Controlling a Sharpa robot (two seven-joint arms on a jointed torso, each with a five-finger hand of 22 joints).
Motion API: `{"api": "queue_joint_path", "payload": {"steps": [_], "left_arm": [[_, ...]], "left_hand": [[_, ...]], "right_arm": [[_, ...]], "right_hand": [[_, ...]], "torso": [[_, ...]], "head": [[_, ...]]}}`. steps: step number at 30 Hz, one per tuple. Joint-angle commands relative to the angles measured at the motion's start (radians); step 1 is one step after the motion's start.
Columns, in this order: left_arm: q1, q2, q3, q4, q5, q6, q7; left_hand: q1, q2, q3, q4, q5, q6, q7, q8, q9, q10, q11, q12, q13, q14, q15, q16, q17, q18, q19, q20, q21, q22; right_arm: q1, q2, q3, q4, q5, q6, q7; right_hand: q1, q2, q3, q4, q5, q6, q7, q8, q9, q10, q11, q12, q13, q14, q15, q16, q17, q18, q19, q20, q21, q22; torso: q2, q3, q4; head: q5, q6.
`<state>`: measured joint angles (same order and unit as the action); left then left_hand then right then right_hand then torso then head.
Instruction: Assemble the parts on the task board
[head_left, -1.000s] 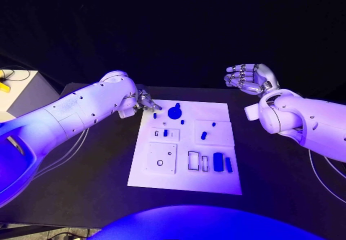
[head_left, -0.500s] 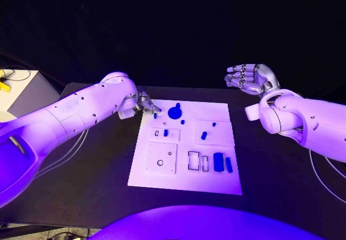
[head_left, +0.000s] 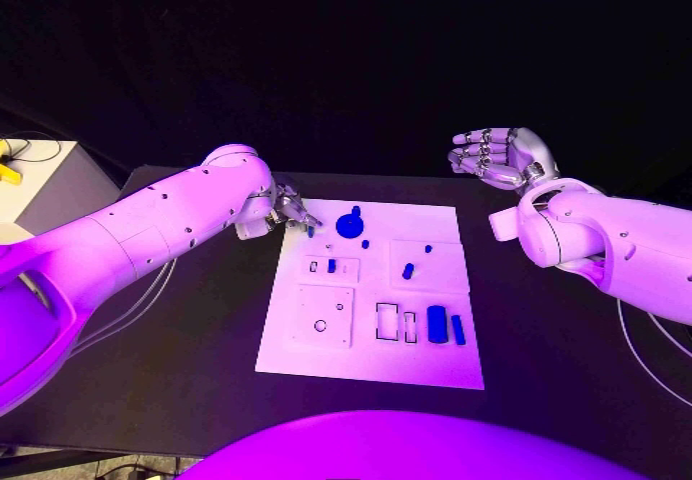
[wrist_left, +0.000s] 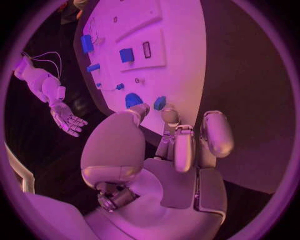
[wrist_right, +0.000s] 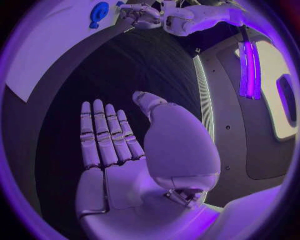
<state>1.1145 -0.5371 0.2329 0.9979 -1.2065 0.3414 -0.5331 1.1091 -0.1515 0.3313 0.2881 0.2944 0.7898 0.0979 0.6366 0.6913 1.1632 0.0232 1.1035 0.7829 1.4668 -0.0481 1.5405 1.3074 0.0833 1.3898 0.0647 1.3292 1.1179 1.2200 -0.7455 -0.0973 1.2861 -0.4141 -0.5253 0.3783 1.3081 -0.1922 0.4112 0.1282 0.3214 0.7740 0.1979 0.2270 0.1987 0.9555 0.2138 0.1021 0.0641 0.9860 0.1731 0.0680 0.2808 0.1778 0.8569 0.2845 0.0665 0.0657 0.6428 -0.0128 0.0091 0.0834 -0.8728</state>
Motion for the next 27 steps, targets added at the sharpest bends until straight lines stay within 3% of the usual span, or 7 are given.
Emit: {"api": "queue_joint_path", "payload": {"steps": [1, 13, 17, 23, 27], "left_arm": [[0.001, 0.003, 0.0, -0.001, 0.015, 0.032, 0.009], [0.001, 0.004, -0.001, -0.001, 0.024, 0.024, 0.009], [0.001, 0.004, -0.001, -0.001, 0.034, 0.015, 0.011], [0.001, 0.003, -0.001, -0.001, 0.046, 0.0, 0.017], [0.001, 0.003, -0.001, -0.002, 0.055, 0.004, 0.023]], "left_hand": [[0.015, 0.005, 0.006, 0.001, 0.004, 0.002, 0.0, 0.007, 0.002, -0.006, -0.002, 0.003, -0.002, 0.088, 0.006, 0.003, 0.22, 0.008, -0.005, -0.001, -0.003, -0.001], [0.039, 0.019, 0.02, 0.0, 0.005, 0.004, -0.003, 0.018, 0.006, -0.007, -0.004, 0.006, -0.002, 0.088, 0.004, 0.003, 0.22, 0.008, -0.006, -0.002, -0.003, -0.001], [0.064, 0.037, 0.041, -0.001, 0.005, 0.002, -0.007, 0.028, 0.009, -0.007, -0.008, 0.009, -0.003, 0.088, 0.001, 0.002, 0.219, 0.008, -0.006, -0.004, -0.003, 0.0], [0.119, 0.06, 0.104, -0.009, 0.006, -0.008, -0.012, 0.045, 0.016, -0.008, -0.012, 0.011, -0.006, 0.089, -0.003, 0.003, 0.22, 0.008, -0.006, -0.008, -0.003, 0.001], [0.161, 0.057, 0.175, -0.029, 0.005, -0.019, -0.014, 0.062, 0.024, -0.009, -0.015, 0.01, -0.013, 0.089, -0.006, 0.004, 0.221, 0.008, -0.007, -0.01, -0.003, 0.002]], "right_arm": [[0.0, 0.001, 0.0, -0.001, -0.004, 0.013, 0.004], [0.0, 0.003, 0.0, -0.003, -0.004, 0.014, 0.003], [0.0, 0.003, 0.0, -0.003, -0.004, 0.014, 0.003], [0.0, 0.004, 0.0, -0.003, -0.004, 0.014, 0.003], [0.0, 0.004, 0.0, -0.003, -0.004, 0.015, 0.003]], "right_hand": [[-0.006, 0.002, -0.002, -0.003, 0.006, 0.007, 0.078, -0.006, -0.001, 0.006, 0.001, -0.006, -0.001, -0.007, 0.0, -0.002, -0.001, 0.004, -0.008, 0.0, -0.004, -0.001], [-0.006, 0.002, -0.002, -0.003, 0.006, 0.007, 0.078, -0.006, -0.001, 0.006, 0.001, -0.006, -0.001, -0.007, 0.0, -0.002, -0.001, 0.004, -0.008, 0.0, -0.004, -0.001], [-0.006, 0.002, -0.002, -0.003, 0.006, 0.007, 0.078, -0.006, -0.001, 0.006, 0.001, -0.006, -0.001, -0.007, 0.0, -0.002, -0.001, 0.004, -0.008, 0.0, -0.004, -0.001], [-0.004, 0.002, -0.002, -0.005, 0.006, 0.008, 0.078, -0.006, -0.001, 0.008, 0.001, -0.008, -0.001, -0.007, 0.0, -0.002, -0.003, 0.004, -0.009, 0.0, -0.003, -0.001], [-0.004, 0.002, -0.002, -0.005, 0.006, 0.008, 0.078, -0.006, -0.001, 0.008, 0.001, -0.008, -0.001, -0.007, 0.0, -0.002, -0.003, 0.004, -0.009, 0.0, -0.003, -0.001]], "torso": [[0.0, 0.0001, 0.0007], [0.001, 0.0001, -0.0007], [0.001, -0.0001, 0.0], [0.001, -0.0002, -0.0005], [0.001, -0.0006, -0.0005]], "head": [[0.002, 0.0], [0.002, 0.0], [0.001, 0.0], [0.002, 0.0], [0.002, 0.0]]}}
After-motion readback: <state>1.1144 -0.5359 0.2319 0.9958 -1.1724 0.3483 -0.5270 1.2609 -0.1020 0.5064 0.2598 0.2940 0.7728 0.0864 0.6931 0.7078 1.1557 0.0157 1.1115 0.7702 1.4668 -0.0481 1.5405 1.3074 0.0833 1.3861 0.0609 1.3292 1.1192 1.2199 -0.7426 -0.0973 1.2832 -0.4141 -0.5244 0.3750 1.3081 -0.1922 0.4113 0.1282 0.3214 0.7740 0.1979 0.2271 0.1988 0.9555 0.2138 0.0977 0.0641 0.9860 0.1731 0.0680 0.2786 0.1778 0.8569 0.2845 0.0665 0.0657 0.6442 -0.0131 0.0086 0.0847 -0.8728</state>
